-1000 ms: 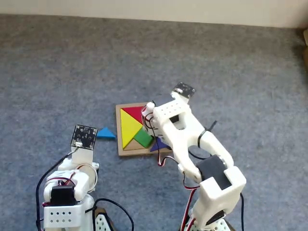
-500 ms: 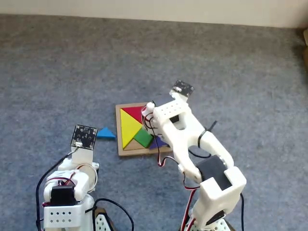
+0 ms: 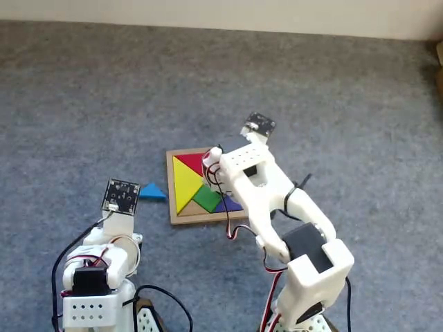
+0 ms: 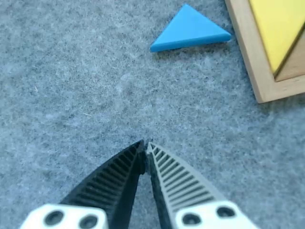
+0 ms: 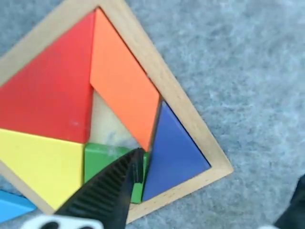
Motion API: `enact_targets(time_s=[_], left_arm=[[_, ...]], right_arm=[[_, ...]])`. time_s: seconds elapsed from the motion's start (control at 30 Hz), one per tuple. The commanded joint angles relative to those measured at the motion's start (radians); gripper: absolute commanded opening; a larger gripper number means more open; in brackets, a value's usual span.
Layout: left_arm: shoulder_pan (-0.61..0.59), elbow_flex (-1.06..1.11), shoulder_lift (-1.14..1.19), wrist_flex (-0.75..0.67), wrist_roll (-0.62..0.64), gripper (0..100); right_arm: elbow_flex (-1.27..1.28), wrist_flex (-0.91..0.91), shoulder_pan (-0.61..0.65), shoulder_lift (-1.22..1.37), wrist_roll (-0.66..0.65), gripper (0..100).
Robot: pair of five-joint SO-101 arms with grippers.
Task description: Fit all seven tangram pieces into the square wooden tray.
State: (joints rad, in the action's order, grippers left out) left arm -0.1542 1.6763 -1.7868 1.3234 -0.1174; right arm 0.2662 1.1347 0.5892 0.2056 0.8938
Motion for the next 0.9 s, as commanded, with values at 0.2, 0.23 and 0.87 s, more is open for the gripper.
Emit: enact_targets(time_s=[0.2,0.23,0.87], left_arm=[[-0.012,0.021,-0.044,0.005,0.009,4],[-0.012,0.021,-0.044,0.005,0.009,4],[-0.01,0.021,-0.041,0.003,0.009,4]], right_arm=[[-0.067,0.048,0.005,-0.071,-0.052,45.0],[-0.067,0.051,0.005,-0.071,-0.054,45.0],[-0.087,0.074,-0.061,-0.291,-0.203,23.1]])
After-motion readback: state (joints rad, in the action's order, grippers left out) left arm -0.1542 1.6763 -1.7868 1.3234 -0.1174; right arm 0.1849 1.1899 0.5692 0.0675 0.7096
